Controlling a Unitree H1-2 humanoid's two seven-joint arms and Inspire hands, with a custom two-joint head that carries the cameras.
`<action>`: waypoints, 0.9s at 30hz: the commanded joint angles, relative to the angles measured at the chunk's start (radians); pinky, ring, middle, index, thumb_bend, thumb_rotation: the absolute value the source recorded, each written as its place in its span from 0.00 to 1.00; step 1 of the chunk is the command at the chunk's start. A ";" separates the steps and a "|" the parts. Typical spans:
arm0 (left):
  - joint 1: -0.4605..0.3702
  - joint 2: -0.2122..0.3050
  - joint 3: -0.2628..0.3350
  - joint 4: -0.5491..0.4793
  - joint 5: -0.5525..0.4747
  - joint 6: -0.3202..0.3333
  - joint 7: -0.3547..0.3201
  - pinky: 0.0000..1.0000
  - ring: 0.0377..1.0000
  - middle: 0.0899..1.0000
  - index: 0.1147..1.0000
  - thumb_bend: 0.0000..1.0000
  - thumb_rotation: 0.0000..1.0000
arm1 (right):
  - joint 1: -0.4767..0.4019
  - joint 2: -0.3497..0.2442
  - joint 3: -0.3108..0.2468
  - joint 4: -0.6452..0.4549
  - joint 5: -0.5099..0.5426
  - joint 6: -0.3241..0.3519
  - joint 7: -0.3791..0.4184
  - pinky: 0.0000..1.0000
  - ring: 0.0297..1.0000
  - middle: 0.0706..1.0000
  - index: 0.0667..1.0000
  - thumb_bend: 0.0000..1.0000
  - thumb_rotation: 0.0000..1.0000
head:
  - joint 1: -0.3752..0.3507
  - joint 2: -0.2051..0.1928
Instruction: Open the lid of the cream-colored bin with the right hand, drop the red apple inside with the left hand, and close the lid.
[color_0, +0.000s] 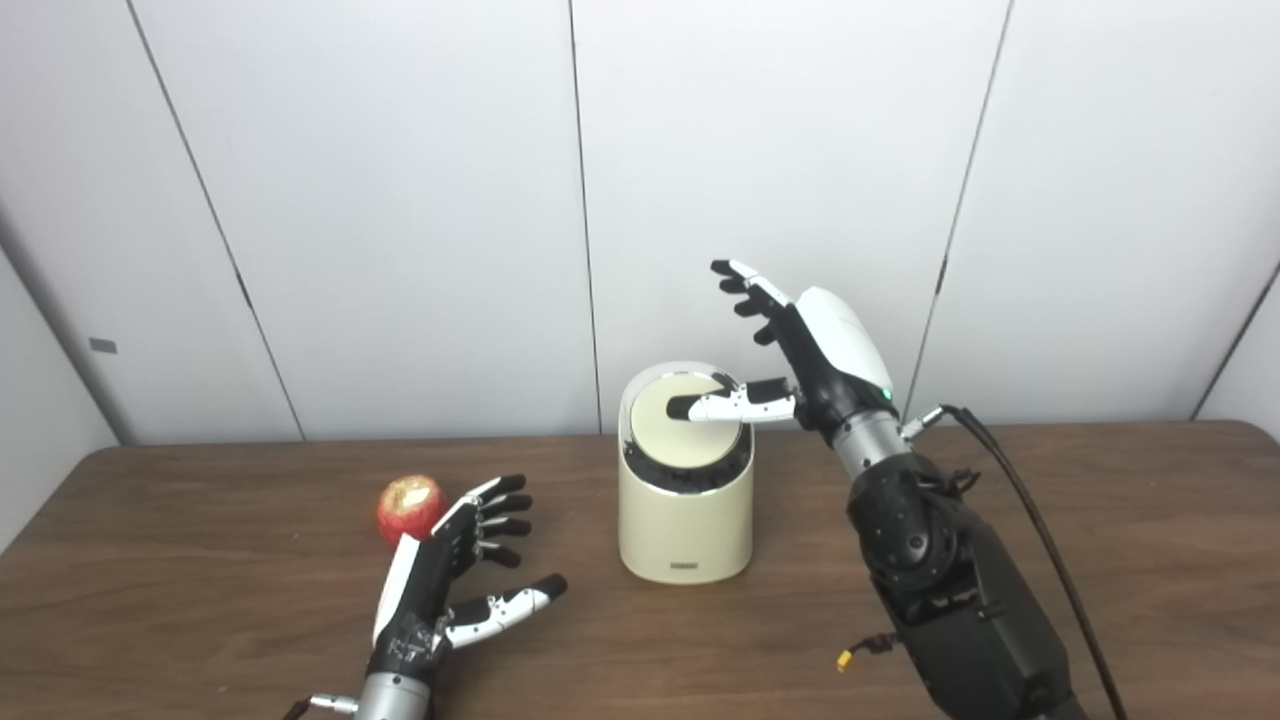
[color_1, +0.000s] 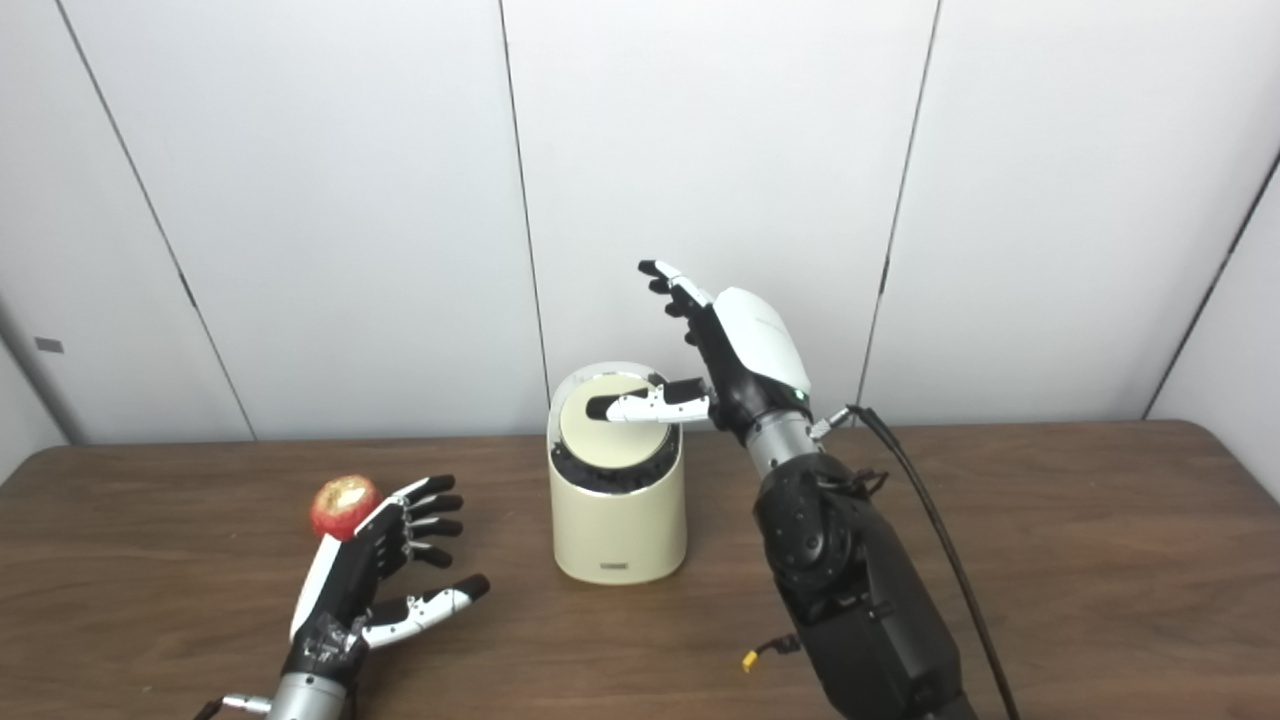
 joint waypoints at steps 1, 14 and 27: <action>-0.035 0.000 0.002 -0.027 -0.008 -0.025 0.003 0.58 0.70 0.75 0.81 0.71 0.08 | -0.073 -0.006 0.002 -0.007 -0.012 -0.011 -0.016 0.67 0.80 0.85 0.88 0.86 0.43 | 0.005 0.003; -0.033 -0.002 0.003 -0.034 0.000 -0.033 0.011 0.58 0.70 0.75 0.80 0.70 0.08 | -0.088 -0.013 0.040 0.065 -0.052 -0.004 -0.018 0.61 0.79 0.87 0.89 0.94 0.44 | 0.006 0.010; -0.031 0.002 0.006 -0.043 -0.009 -0.028 0.004 0.58 0.70 0.75 0.81 0.71 0.08 | -0.075 -0.032 0.039 0.059 -0.057 0.001 -0.015 0.63 0.80 0.87 0.89 0.90 0.39 | 0.002 0.020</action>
